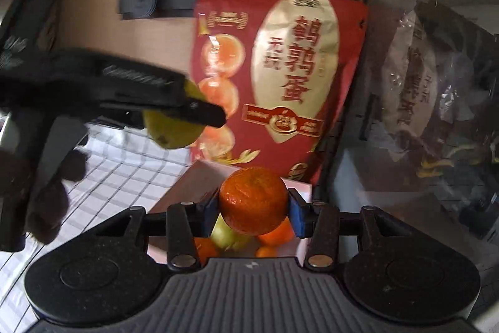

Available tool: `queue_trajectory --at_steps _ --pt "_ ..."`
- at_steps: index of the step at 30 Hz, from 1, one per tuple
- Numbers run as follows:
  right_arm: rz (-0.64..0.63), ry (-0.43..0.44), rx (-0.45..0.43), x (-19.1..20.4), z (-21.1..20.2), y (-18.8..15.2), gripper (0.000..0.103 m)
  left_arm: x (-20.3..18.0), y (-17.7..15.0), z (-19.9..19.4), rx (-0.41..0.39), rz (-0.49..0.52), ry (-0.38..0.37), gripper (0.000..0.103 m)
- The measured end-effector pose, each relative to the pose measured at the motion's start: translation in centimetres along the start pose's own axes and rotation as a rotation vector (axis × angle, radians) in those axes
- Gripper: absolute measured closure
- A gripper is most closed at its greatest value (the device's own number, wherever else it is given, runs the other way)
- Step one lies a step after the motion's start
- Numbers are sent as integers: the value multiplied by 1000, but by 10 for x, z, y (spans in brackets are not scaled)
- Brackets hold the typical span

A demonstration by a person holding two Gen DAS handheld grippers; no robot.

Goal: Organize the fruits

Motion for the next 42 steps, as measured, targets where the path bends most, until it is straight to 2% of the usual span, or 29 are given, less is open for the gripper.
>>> queue_trajectory --at_steps 5,9,11,15,16,21,22,24,25,28,30,33,36,39,42 --pt "36 30 72 -6 36 3 58 23 -4 59 106 -15 127 35" --pt "37 61 144 -2 71 -6 58 44 -14 89 161 -68 135 35" --pt "36 68 175 2 87 -10 58 40 -17 95 150 -12 154 35" --pt "61 102 236 6 118 -16 58 25 -24 103 177 97 282 35" --pt "76 112 252 7 123 -19 58 26 -25 101 172 92 283 35" --pt "120 148 257 0 127 -21 56 44 -24 83 126 4 184 35" --pt "127 156 260 -1 127 -21 53 45 -24 76 94 -6 174 35" --pt "132 155 253 -4 127 -22 33 45 -24 59 20 -3 145 37" --pt "127 157 240 -4 126 -22 30 45 -23 49 -18 -1 125 38" --pt "111 140 202 -3 118 -22 28 45 -21 18 -88 -6 65 38" --pt "106 155 160 -4 105 -19 28 38 -24 -4 -132 22 68 38" --pt "106 195 97 -8 73 -13 26 30 -49 -36 -161 46 80 38" --pt "94 201 67 -8 40 -12 19 25 -92 -57 -104 69 106 38" --pt "56 183 82 2 21 -32 15 27 -143 -65 -41 94 212 38" --pt "63 220 147 15 23 -60 12 31 -186 -61 -20 60 297 38"
Point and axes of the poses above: each gripper's, at about its wrist camera, not at the fingertips, and z roughly the way its jaws point, x to its left, y to its top, the point moved 1 cm from there along z, roughly the way its jaws point, and after that the axes turned 15 degrees about x, right-handed, at the moved point
